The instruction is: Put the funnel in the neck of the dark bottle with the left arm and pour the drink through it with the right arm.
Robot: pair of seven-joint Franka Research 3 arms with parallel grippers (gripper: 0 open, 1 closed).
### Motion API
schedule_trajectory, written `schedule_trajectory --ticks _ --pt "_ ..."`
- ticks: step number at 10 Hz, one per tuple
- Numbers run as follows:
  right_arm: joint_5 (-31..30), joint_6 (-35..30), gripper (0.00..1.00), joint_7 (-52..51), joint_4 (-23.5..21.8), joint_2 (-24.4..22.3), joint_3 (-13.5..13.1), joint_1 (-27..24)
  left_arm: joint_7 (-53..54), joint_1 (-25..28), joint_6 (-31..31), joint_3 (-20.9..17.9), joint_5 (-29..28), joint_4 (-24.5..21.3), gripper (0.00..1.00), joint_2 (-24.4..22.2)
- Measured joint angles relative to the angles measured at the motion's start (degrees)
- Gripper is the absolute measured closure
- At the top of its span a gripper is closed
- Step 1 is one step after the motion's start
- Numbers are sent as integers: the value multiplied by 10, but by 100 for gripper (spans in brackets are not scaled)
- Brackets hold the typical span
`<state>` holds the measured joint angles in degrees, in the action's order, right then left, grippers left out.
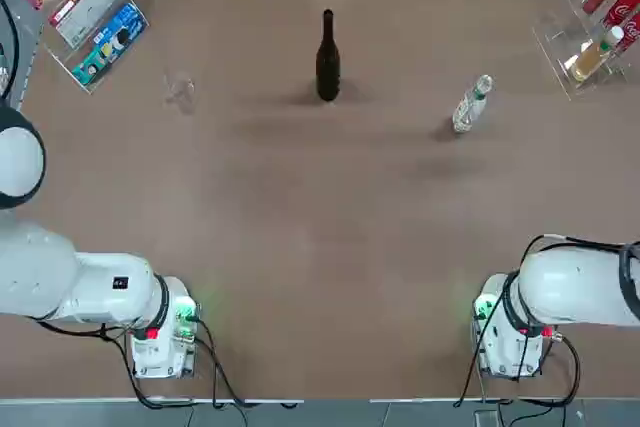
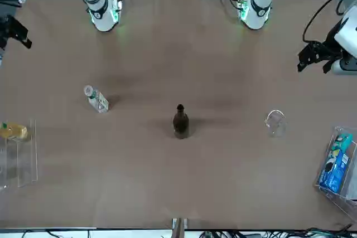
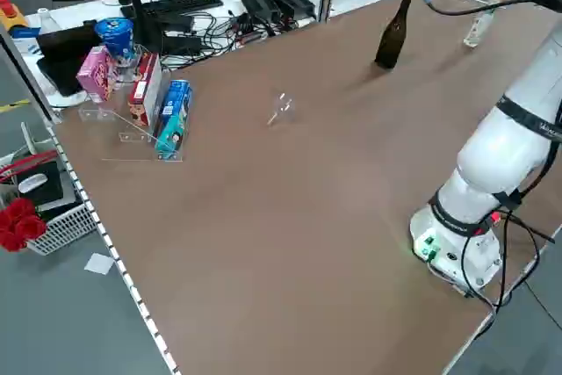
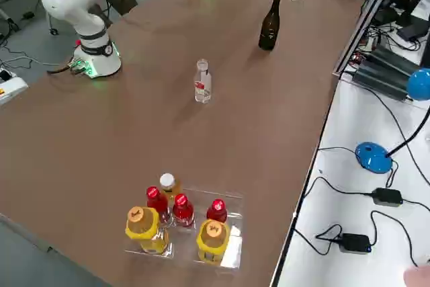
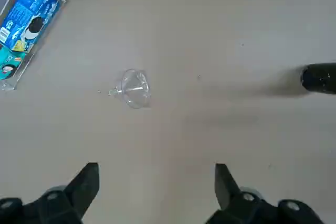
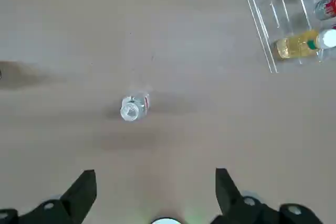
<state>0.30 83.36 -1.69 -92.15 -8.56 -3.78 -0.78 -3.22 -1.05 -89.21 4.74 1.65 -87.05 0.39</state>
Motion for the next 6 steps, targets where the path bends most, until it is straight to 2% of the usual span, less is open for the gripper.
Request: schedule_trajectory --ticks 6 --pt "0 0 0 0 0 0 1 0 -4 0 -4 -2 0 2 2 1"
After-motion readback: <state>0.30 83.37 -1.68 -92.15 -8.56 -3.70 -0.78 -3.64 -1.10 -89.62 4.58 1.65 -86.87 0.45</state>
